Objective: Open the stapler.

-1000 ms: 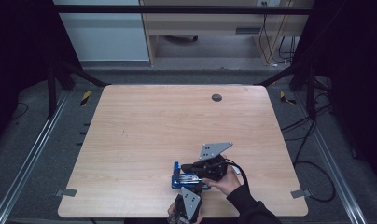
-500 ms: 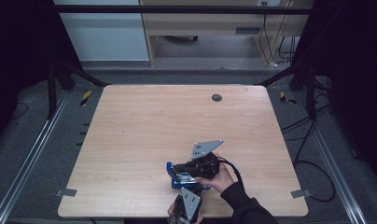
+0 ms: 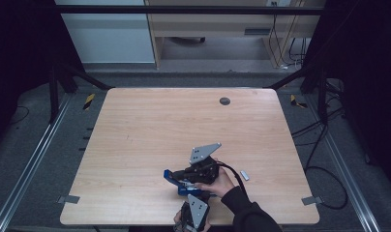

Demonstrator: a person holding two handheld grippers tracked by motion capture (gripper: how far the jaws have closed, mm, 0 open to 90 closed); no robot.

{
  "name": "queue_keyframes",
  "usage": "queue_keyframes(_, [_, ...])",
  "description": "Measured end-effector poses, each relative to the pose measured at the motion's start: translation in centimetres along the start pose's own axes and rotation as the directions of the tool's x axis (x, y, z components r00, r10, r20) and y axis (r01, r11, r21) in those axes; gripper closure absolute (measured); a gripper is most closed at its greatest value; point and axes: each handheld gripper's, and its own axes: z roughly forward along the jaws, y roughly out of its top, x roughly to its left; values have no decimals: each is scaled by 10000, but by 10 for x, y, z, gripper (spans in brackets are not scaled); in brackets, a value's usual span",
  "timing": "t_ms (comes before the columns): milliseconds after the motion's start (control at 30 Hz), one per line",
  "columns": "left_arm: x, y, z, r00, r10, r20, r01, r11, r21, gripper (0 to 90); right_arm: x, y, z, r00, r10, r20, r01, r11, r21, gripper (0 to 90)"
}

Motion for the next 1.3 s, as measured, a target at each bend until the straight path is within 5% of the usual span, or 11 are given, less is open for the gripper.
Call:
queue_keyframes(600, [0,0,0,10000,-32,32,32,10000,-28,900,-2,9,30,9999,-65,-155,78,9960,890,900])
queue_keyframes(1300, [1,-1,-1,10000,8,34,-8,10000,-21,900,-2,10,59,9996,-272,110,240,9728,2304,900])
